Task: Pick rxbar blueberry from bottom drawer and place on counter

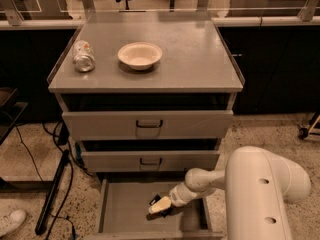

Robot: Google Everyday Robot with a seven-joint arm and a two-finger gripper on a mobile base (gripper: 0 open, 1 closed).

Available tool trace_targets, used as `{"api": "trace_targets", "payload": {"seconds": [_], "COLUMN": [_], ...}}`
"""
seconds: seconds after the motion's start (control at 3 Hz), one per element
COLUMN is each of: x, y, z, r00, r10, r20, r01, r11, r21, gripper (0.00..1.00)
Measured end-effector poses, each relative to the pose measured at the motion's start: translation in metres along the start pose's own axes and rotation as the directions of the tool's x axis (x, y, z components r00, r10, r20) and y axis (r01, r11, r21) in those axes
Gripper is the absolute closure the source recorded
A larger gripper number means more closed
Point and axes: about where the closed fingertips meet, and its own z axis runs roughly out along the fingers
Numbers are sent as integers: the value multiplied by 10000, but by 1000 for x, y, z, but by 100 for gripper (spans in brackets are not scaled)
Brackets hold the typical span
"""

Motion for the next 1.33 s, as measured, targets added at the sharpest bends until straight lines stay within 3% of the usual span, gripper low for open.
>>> {"api": "trace_targets", "payload": {"seconds": [0.67, 1.33], "x": [-11, -3], "y": [-14, -28], "z": [52, 56], "r00": [9985, 9968], "r10": [337, 571], "r20": [426, 562], "r01": [-320, -546], "r11": [9987, 9975], "r21": [-393, -450], "gripper": [0, 0]}}
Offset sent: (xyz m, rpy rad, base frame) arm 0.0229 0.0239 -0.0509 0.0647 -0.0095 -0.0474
